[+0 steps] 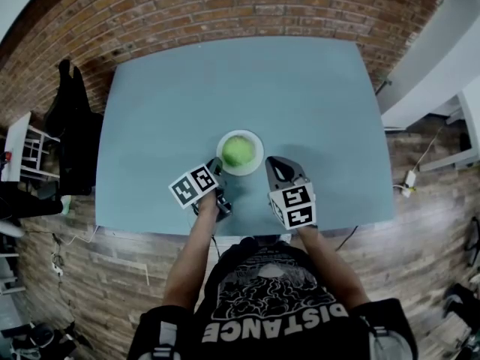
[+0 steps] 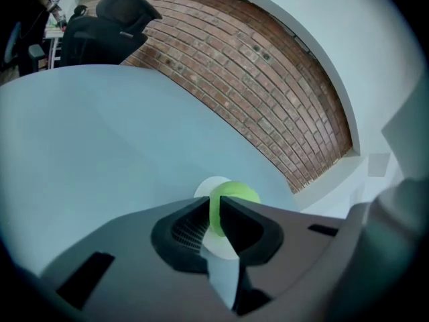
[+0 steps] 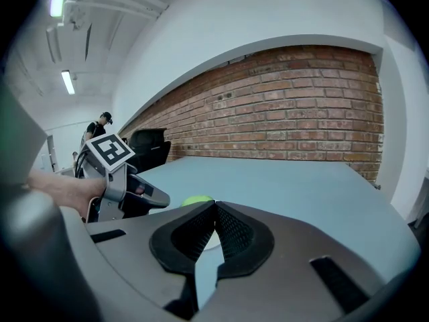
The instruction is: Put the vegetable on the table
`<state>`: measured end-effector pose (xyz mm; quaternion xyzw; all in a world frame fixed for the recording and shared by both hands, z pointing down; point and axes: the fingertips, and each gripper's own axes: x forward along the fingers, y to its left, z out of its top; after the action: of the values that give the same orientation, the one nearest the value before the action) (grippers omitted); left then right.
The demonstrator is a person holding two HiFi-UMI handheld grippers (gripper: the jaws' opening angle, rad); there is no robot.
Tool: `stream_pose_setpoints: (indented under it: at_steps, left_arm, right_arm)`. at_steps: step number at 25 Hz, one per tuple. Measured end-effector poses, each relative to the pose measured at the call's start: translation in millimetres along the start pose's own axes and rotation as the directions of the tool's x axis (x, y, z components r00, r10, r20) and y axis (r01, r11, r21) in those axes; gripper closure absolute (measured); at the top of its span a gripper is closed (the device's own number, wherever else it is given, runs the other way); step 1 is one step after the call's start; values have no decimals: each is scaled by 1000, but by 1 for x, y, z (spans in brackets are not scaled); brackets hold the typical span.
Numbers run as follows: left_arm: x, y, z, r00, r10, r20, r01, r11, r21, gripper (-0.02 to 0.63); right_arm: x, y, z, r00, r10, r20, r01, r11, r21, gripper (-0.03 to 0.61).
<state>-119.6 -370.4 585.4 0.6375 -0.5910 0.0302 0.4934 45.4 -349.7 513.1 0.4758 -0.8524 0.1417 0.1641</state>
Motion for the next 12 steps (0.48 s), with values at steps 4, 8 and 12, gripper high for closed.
stream_pose_setpoints:
  at_steps: [4, 8, 12]
  left_arm:
    - [-12, -14, -1, 1000, -5, 17, 4, 999, 53, 611]
    - [-22, -32, -4, 999, -42, 33, 38, 995, 97, 612]
    - [-32, -57, -8, 994, -101, 52, 91, 982, 168, 614]
  right_arm:
    - [-5, 3, 2, 1000, 9, 11, -9, 1000, 0, 571]
    - [-12, 6, 4, 1000, 15, 23, -15, 1000, 1, 571]
    - [-19, 9, 7, 999, 19, 32, -19, 1000, 7, 571]
